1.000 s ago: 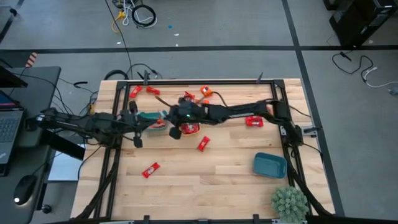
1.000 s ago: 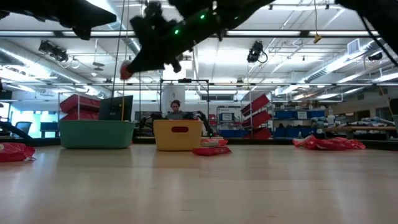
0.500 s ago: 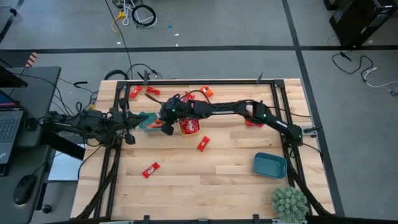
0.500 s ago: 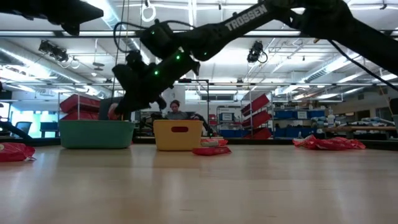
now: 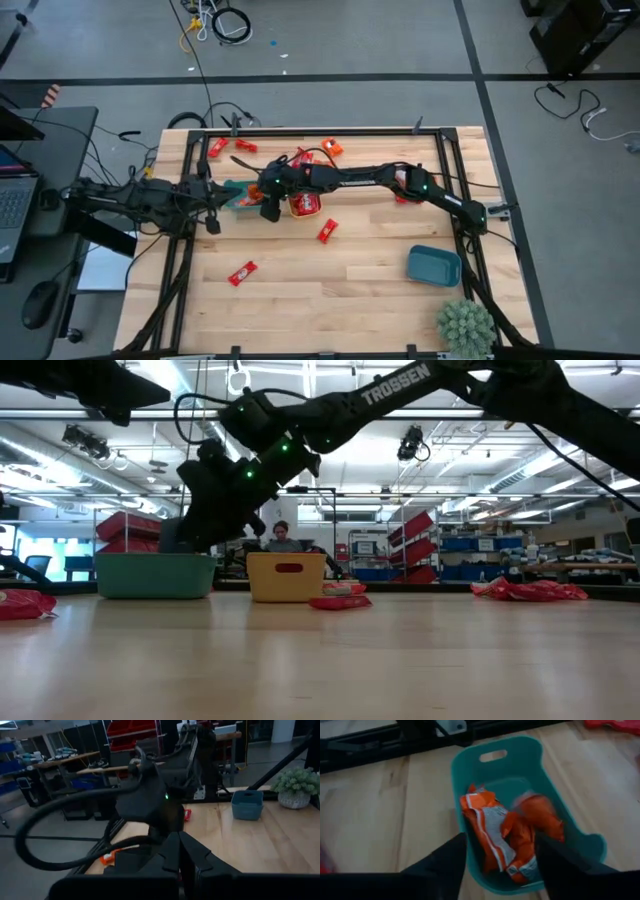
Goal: Sort candy
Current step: Put the orange candy into the green bin
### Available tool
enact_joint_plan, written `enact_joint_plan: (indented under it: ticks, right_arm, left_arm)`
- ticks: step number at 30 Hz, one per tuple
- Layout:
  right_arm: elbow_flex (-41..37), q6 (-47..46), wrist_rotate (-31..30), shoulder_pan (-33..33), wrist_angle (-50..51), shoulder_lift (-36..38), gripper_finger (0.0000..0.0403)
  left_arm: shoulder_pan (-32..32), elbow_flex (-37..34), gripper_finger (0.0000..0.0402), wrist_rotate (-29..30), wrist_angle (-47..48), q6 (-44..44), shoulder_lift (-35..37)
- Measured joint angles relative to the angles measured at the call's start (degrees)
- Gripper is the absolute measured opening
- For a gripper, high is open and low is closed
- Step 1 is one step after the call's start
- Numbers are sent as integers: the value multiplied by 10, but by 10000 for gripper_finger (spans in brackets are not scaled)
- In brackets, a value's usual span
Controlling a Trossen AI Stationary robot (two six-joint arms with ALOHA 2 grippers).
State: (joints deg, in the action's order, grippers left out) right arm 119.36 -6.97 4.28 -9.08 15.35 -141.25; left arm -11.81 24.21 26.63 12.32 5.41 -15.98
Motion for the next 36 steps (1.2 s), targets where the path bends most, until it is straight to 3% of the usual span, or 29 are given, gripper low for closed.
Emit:
enact_joint_plan:
  ticks: [5,13,18,24,31,36]
  right_arm:
    - [52,46,15,-1,77,19,247]
    - [71,148,-6,-35,322,133,219]
    - [30,192,-4,-86,423,183,211]
    - [-75,226,4,-161,415,208,222]
    - [-214,280,40,-220,292,209,240]
    - [-263,295,90,-242,222,209,239]
  left_arm:
    - [0,0,2,0,0,-1,-18]
    - [0,0,1,0,-31,-9,-30]
    - [1,-29,1,0,-90,2,-31]
    - [9,-88,1,0,-184,19,-31]
    - [14,-113,0,0,-228,37,-31]
    - [14,-114,0,18,-246,56,-31]
